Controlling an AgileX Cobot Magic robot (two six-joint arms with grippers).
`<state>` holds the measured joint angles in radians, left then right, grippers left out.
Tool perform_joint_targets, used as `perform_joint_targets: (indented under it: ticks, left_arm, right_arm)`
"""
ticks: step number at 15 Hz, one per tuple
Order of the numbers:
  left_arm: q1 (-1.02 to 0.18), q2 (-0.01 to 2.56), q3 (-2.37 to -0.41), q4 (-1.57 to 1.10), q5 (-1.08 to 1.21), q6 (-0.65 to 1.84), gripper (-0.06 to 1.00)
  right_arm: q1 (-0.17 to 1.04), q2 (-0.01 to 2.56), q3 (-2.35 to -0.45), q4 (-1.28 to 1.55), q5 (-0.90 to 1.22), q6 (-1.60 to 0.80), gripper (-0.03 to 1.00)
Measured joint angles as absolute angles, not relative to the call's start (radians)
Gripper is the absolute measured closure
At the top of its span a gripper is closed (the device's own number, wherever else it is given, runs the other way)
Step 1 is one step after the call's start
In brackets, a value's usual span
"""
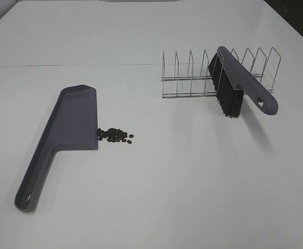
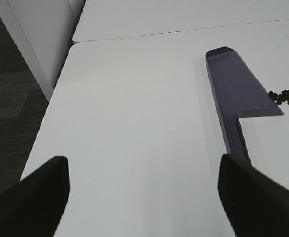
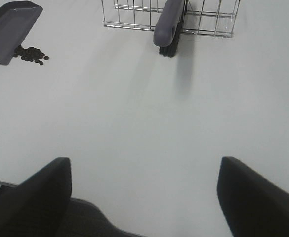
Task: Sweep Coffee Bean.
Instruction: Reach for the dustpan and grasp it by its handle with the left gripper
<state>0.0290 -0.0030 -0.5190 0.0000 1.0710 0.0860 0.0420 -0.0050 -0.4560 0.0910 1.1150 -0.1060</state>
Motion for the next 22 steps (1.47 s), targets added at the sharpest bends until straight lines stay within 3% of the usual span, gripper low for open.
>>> perform_joint_targets:
  ticks: [12,16,20,22]
  left_arm:
    - [0.029,-0.003,-0.519,0.0,1.071,0.086,0.19]
    - [0.029,-0.003,-0.519,0.0,1.071,0.086,0.19]
    - [0.029,-0.003,-0.519,0.0,1.071,0.086,0.18]
    - [0.029,-0.003,-0.519,0.0,1.071,0.086,0.11]
  right_arm:
    - [0.042,-0.005,-0.456,0.092,1.115,-0.072,0.2]
    - [0.042,-0.005,-0.456,0.072,1.114,-0.069,0.1]
    - [0.042,-0.005,-0.456,0.031,1.112,-0.044,0.09]
    - [0.042,-0.005,-0.456,0.02,1.112,-0.037,0.09]
